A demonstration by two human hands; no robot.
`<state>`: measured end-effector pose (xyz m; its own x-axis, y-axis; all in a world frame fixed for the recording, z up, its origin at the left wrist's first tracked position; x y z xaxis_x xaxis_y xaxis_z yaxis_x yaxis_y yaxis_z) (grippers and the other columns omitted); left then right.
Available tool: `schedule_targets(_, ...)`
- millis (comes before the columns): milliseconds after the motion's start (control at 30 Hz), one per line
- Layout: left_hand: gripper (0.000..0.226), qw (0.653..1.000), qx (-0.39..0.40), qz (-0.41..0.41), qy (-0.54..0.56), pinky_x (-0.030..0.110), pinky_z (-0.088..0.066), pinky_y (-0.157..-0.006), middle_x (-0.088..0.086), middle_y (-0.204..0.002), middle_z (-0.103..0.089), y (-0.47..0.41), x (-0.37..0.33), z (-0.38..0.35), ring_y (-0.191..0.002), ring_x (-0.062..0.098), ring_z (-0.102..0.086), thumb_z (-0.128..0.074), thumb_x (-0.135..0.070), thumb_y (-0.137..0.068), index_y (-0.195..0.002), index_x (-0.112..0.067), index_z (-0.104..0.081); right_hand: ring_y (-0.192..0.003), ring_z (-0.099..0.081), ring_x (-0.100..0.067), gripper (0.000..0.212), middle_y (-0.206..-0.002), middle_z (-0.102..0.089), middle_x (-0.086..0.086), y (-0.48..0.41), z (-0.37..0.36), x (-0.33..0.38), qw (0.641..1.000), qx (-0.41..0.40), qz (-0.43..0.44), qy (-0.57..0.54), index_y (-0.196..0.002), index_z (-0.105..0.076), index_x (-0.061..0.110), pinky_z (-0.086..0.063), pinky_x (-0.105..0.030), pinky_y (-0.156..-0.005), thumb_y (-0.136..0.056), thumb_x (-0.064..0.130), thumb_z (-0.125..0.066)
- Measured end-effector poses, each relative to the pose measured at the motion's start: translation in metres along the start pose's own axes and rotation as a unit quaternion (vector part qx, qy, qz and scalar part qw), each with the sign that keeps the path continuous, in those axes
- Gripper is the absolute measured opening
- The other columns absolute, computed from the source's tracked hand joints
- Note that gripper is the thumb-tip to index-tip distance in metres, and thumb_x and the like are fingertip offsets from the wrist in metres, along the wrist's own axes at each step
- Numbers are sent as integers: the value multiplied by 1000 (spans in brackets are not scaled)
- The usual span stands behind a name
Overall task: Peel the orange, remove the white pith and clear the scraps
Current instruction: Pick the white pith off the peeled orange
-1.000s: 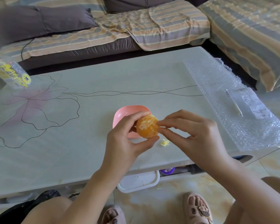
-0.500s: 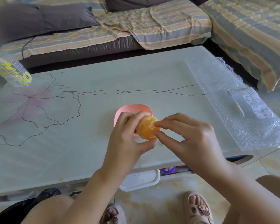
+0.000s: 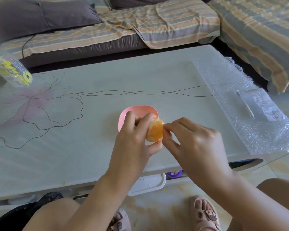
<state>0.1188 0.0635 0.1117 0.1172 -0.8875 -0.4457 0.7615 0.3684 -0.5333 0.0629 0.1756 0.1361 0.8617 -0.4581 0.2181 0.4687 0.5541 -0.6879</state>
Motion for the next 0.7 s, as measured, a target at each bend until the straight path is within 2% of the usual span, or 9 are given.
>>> schedule_targets(133, 49, 1000, -2, -1, -5, 13, -37, -65, -2, -87, -36, 1, -2, 0, -70, 10, -39, -76, -21, -61, -107, -20, -59, -38, -44, -22, 15, -55, -57, -1, 0, -2, -4, 999, 21, -20, -14, -58, -63, 14, -37, -26, -32, -67, 4, -70)
schedule_targets(233, 44, 1000, -15, 1, -6, 6, -34, -64, -4, -87, -34, -1, -1, 3, -70, 7, -38, -72, -22, -63, -105, -18, -61, -48, -57, -22, 11, -61, -64, 1, -1, -5, -14, 986, 56, -86, -134, -67, -72, 16, -47, -30, -43, -76, 15, -65)
schedule_targets(300, 45, 1000, -12, -6, -13, 8, -34, -64, -5, -88, -31, -1, -1, 3, -70, 4, -34, -75, -19, -63, -106, -16, -63, -55, -61, -21, 13, -62, -67, 0, -2, -8, -20, 970, 81, -127, -191, -68, -73, 16, -51, -33, -51, -76, 18, -63)
schedule_targets(400, 50, 999, -5, -19, -28, 10, -33, -66, -9, -90, -23, -2, -2, 1, -73, 2, -30, -83, -13, -62, -108, -13, -64, -56, -61, -23, 14, -59, -65, -5, -2, -9, -24, 960, 93, -162, -211, -65, -72, 15, -49, -34, -52, -74, 18, -62)
schedule_targets(500, 52, 999, -6, -22, -34, 10, -32, -68, -8, -88, -25, -3, -5, 1, -74, 1, -28, -84, -8, -60, -108, -11, -66, -56, -62, -17, 13, -58, -66, 0, -2, -7, -25, 954, 83, -185, -223, -65, -72, 18, -47, -33, -54, -72, 19, -62)
schedule_targets(700, 54, 999, -9, -27, -38, 6, -31, -71, -3, -89, -28, -3, -9, 0, -73, 6, -33, -86, -6, -60, -110, -7, -67, -52, -62, -17, 9, -58, -64, 4, -3, 0, -20, 969, 54, -166, -176, -65, -69, 17, -52, -32, -51, -70, 18, -62)
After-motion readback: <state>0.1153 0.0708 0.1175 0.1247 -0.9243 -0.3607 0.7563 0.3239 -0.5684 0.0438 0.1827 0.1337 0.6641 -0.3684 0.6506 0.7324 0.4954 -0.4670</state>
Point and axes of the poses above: each hand's wrist, its own y-axis away from the middle knuckle, its own z-axis out of the back of the hand, x = y × z, the point moved 7 cm from there along -y, towards the middle knuckle
